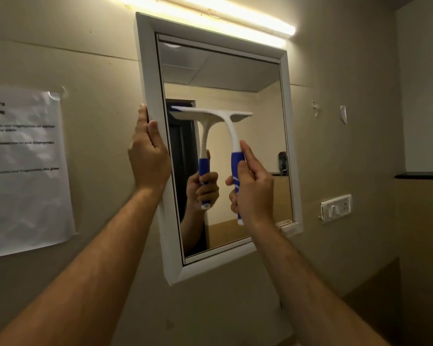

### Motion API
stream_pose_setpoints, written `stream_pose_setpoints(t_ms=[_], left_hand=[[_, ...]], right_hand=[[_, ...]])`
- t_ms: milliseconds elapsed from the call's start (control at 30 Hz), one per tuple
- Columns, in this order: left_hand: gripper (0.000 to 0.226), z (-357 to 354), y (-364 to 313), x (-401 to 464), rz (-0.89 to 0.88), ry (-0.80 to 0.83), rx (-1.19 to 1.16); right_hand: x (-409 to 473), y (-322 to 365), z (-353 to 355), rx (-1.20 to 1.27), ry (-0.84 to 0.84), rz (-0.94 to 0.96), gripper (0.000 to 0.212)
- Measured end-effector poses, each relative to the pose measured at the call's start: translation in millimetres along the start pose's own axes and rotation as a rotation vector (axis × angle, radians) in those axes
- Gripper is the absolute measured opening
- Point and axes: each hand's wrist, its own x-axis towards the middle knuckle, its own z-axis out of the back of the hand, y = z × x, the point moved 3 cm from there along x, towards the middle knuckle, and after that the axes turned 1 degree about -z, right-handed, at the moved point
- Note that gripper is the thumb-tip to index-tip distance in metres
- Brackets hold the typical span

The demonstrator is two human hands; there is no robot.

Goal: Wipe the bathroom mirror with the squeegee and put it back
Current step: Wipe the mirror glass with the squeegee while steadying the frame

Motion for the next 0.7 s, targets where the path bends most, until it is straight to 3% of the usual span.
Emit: stream_pose_setpoints(t_ms=[133, 367, 700], left_hand=[[0.049, 0, -2, 1, -0.025, -0.011, 0.012], [0.049, 3, -3, 1, -0.101, -0.010, -0.058], [0.048, 1, -1, -1, -0.107, -0.007, -0.080]], right_hand=[[8, 3, -6, 0.044, 0.011, 0.003, 0.037], [75, 63, -39, -0.001, 0.012, 0.177, 0.042], [65, 42, -31, 0.064, 0.009, 0.140, 0.040]])
